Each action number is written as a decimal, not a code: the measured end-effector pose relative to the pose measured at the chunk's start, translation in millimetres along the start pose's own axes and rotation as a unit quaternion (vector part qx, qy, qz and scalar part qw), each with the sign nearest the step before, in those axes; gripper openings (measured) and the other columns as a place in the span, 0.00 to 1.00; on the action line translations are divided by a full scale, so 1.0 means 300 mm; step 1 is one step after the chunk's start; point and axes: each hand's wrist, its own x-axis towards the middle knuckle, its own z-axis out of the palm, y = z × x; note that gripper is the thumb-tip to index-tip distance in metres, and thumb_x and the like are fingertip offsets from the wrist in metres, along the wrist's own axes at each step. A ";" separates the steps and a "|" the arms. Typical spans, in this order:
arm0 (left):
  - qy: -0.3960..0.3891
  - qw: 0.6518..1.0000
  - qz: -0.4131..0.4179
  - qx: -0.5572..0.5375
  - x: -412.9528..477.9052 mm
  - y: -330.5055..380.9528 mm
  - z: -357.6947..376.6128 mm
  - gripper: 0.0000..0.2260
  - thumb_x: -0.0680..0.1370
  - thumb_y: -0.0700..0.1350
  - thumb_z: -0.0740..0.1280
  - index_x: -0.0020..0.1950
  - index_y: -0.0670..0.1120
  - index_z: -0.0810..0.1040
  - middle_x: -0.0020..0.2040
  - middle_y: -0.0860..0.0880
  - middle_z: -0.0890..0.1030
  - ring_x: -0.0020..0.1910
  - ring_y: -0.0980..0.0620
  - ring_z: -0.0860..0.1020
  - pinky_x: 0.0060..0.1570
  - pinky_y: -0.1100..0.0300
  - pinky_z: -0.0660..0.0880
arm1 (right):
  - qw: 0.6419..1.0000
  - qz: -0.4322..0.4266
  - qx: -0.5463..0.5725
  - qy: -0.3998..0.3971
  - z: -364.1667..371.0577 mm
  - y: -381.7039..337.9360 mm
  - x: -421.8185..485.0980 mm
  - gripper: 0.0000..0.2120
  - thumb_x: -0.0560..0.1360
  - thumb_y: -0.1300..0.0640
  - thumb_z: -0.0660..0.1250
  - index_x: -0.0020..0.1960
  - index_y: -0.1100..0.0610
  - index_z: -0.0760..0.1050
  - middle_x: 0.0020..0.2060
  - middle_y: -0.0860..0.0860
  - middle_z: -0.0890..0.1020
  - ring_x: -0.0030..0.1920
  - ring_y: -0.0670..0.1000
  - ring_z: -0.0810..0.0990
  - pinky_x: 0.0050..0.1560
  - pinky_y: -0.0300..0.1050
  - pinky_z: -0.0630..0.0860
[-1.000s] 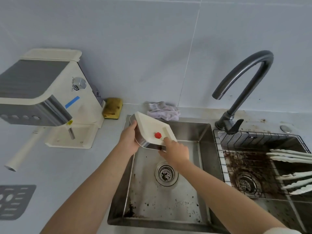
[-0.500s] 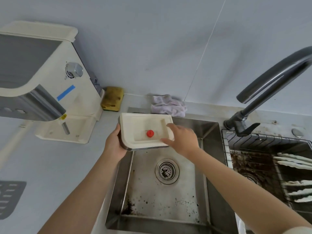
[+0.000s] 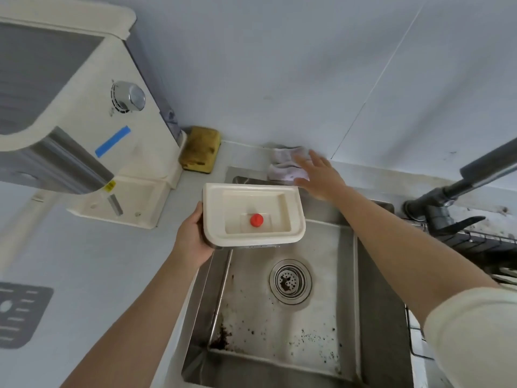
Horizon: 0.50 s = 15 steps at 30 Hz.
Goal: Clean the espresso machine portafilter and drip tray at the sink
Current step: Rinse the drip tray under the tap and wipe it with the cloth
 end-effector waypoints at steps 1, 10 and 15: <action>-0.003 1.000 0.001 -0.002 0.004 0.000 -0.005 0.17 0.81 0.53 0.52 0.51 0.51 0.80 0.47 0.48 0.85 0.47 0.47 0.82 0.48 0.48 0.77 | 1.000 0.000 -0.010 -0.010 0.004 0.003 0.019 0.30 0.78 0.47 0.57 0.75 0.44 0.48 0.77 0.53 0.46 0.76 0.57 0.46 0.73 0.54 0.53; -0.013 1.000 -0.005 -0.012 0.033 -0.007 -0.038 0.16 0.80 0.53 0.54 0.52 0.50 0.80 0.48 0.48 0.85 0.48 0.46 0.83 0.49 0.47 0.78 | 0.994 -0.023 -0.109 0.007 0.032 0.028 0.104 0.25 0.79 0.47 0.56 0.73 0.42 0.52 0.74 0.49 0.55 0.69 0.60 0.60 0.65 0.52 0.62; -0.018 0.999 -0.012 -0.025 0.028 -0.013 -0.028 0.21 0.80 0.53 0.53 0.45 0.51 0.85 0.46 0.48 0.85 0.46 0.47 0.84 0.43 0.50 0.81 | 0.991 -0.030 -0.122 0.039 0.041 0.023 0.101 0.20 0.79 0.52 0.54 0.71 0.46 0.60 0.68 0.51 0.66 0.64 0.60 0.64 0.62 0.52 0.63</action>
